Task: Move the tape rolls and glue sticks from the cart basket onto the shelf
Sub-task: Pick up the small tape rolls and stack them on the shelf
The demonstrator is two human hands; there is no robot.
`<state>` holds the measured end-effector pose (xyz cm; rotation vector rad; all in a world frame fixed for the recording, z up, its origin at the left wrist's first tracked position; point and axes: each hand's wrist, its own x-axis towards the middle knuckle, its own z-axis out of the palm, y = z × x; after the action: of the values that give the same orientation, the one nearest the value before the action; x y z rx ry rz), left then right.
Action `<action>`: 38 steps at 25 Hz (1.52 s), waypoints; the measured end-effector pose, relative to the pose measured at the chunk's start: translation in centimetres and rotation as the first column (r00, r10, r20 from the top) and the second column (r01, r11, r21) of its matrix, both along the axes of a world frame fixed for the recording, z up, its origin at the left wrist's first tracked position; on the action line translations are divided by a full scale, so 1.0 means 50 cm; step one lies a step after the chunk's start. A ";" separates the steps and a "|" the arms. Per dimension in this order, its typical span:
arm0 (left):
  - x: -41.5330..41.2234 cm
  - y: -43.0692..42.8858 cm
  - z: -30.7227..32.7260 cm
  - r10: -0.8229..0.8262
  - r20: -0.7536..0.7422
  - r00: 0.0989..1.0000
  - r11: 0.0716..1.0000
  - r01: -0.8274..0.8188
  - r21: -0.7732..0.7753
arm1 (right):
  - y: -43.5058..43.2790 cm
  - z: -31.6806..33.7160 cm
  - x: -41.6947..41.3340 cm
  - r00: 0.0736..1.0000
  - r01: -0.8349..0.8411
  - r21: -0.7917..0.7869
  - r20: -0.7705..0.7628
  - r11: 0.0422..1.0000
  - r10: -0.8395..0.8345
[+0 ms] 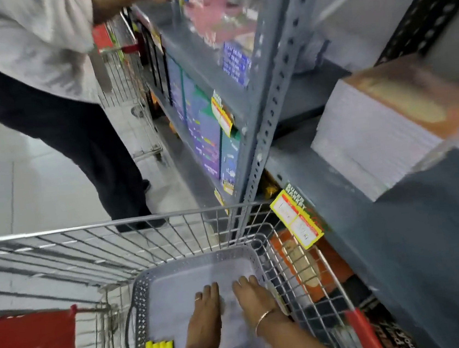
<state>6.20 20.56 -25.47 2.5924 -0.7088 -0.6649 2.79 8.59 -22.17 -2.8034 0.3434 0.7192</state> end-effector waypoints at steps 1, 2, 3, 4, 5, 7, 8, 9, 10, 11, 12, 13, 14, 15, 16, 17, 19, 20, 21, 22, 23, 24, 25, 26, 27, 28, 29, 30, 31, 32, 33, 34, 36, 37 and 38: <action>0.014 -0.005 0.036 -0.010 0.029 1.000 1.000 0.011 -0.026 | -0.007 0.045 0.008 1.000 0.008 0.004 0.023 1.000 -0.008; 0.030 -0.012 0.085 -0.026 0.062 0.998 0.999 0.028 -0.021 | -0.015 0.100 0.012 0.999 0.018 0.006 0.050 1.000 -0.018; 0.041 -0.018 0.124 -0.047 0.091 0.995 0.998 0.050 -0.037 | -0.020 0.156 0.011 0.996 0.030 0.008 0.083 1.000 -0.031; 0.047 -0.033 0.170 -0.067 0.122 0.990 0.995 0.076 -0.070 | -0.031 0.219 0.002 0.990 0.043 0.003 0.132 0.999 -0.043; 0.051 -0.055 0.218 -0.087 0.168 0.982 0.989 0.104 -0.100 | -0.048 0.283 -0.012 0.981 0.062 -0.003 0.186 0.998 -0.061; 0.042 -0.104 0.306 -0.135 0.226 0.965 0.974 0.172 -0.149 | -0.082 0.394 -0.051 0.953 0.112 0.012 0.282 0.994 -0.111; 0.022 -0.139 0.355 -0.180 0.262 0.948 0.953 0.234 -0.192 | -0.111 0.442 -0.082 0.930 0.155 0.014 0.335 0.988 -0.151; -0.005 -0.180 0.395 -0.232 0.283 0.930 0.924 0.302 -0.235 | -0.145 0.480 -0.117 0.906 0.207 0.017 0.375 0.978 -0.198; -0.035 -0.217 0.431 -0.278 0.282 0.918 0.898 0.353 -0.262 | -0.178 0.506 -0.150 0.881 0.261 0.032 0.401 0.965 -0.252; -0.075 -0.260 0.466 -0.339 0.297 0.893 0.873 0.416 -0.254 | -0.217 0.528 -0.195 0.853 0.332 0.038 0.415 0.943 -0.317; -0.114 -0.304 0.488 -0.403 0.305 0.863 0.848 0.477 -0.231 | -0.254 0.542 -0.244 0.827 0.403 0.028 0.417 0.915 -0.377; -0.172 -0.347 0.517 -0.468 0.280 0.838 0.818 0.531 -0.223 | -0.293 0.552 -0.307 0.803 0.478 0.005 0.403 0.878 -0.439; -0.229 -0.387 0.537 -0.524 0.268 0.809 0.784 0.580 -0.219 | -0.324 0.555 -0.370 0.783 0.540 -0.017 0.377 0.841 -0.495; -0.277 -0.415 0.549 -0.554 0.232 0.799 0.771 0.598 -0.218 | -0.351 0.548 -0.429 0.762 0.593 -0.024 0.341 0.805 -0.551; -0.316 -0.446 0.546 -0.594 0.264 0.760 0.739 0.645 -0.196 | -0.372 0.538 -0.480 0.739 0.636 -0.025 0.307 0.771 -0.600; -0.364 -0.473 0.546 -0.652 0.241 0.719 0.697 0.693 -0.183 | -0.387 0.526 -0.533 0.708 0.680 -0.033 0.289 0.732 -0.644; -0.456 -0.511 0.551 -0.760 0.150 0.632 0.597 0.771 -0.221 | -0.405 0.492 -0.621 0.618 0.769 -0.037 0.296 0.638 -0.728; -0.488 -0.527 0.543 -0.812 0.163 0.560 0.529 0.825 -0.199 | -0.410 0.476 -0.651 0.572 0.805 -0.029 0.299 0.592 -0.764; -0.511 -0.537 0.537 -0.838 0.125 0.532 0.506 0.842 -0.190 | -0.414 0.461 -0.674 0.539 0.829 -0.028 0.301 0.558 -0.786; -0.523 -0.550 0.525 -0.846 0.148 0.513 0.484 0.854 -0.189 | -0.415 0.453 -0.687 0.524 0.842 -0.038 0.302 0.539 -0.797; -0.537 -0.564 0.517 -0.838 0.163 0.521 0.497 0.852 -0.166 | -0.417 0.445 -0.701 0.515 0.848 -0.045 0.297 0.528 -0.804; -0.542 -0.579 0.506 -0.847 0.184 0.498 0.479 0.866 -0.141 | -0.416 0.443 -0.709 0.520 0.846 -0.048 0.296 0.532 -0.801; -0.543 -0.592 0.497 -0.855 0.205 0.476 0.454 0.879 -0.143 | -0.416 0.442 -0.713 0.530 0.841 -0.054 0.290 0.539 -0.797; -0.543 -0.600 0.492 -0.866 0.213 0.452 0.430 0.892 -0.141 | -0.414 0.443 -0.717 0.547 0.832 -0.075 0.285 0.550 -0.787; -0.541 -0.602 0.488 -0.874 0.214 0.436 0.417 0.900 -0.128 | -0.414 0.442 -0.719 0.555 0.827 -0.078 0.275 0.557 -0.785; -0.535 -0.599 0.489 -0.874 0.218 0.435 0.418 0.901 -0.118 | -0.415 0.442 -0.722 0.566 0.820 -0.078 0.254 0.567 -0.784; -0.525 -0.593 0.484 -0.873 0.202 0.445 0.434 0.896 -0.095 | -0.414 0.445 -0.723 0.577 0.813 -0.075 0.240 0.577 -0.781; -0.517 -0.584 0.484 -0.864 0.203 0.462 0.450 0.887 -0.103 | -0.415 0.447 -0.726 0.591 0.804 -0.083 0.219 0.588 -0.777; -0.505 -0.575 0.481 -0.856 0.208 0.474 0.457 0.881 -0.125 | -0.416 0.449 -0.729 0.603 0.795 -0.091 0.216 0.599 -0.767; -0.494 -0.567 0.477 -0.840 0.223 0.495 0.468 0.868 -0.164 | -0.417 0.453 -0.731 0.614 0.787 -0.101 0.211 0.608 -0.761; -0.480 -0.561 0.472 -0.812 0.239 0.533 0.490 0.844 -0.219 | -0.414 0.456 -0.734 0.622 0.781 -0.118 0.220 0.613 -0.751; -0.463 -0.555 0.463 -0.773 0.263 0.578 0.517 0.813 -0.269 | -0.410 0.463 -0.733 0.642 0.766 -0.140 0.218 0.627 -0.735; -0.433 -0.550 0.434 -0.708 0.349 0.614 0.551 0.789 -0.270 | -0.401 0.465 -0.731 0.676 0.736 -0.152 0.220 0.660 -0.703; -0.414 -0.553 0.417 -0.682 0.426 0.595 0.571 0.797 -0.197 | -0.405 0.468 -0.729 0.688 0.723 -0.156 0.250 0.673 -0.682; -0.402 -0.557 0.395 -0.664 0.476 0.577 0.595 0.793 -0.130 | -0.415 0.480 -0.723 0.687 0.724 -0.164 0.251 0.670 -0.682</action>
<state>-13.90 -7.29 -5.71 2.0248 -1.9307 -0.1815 -33.34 -12.16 1.84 -2.5586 1.4800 0.2494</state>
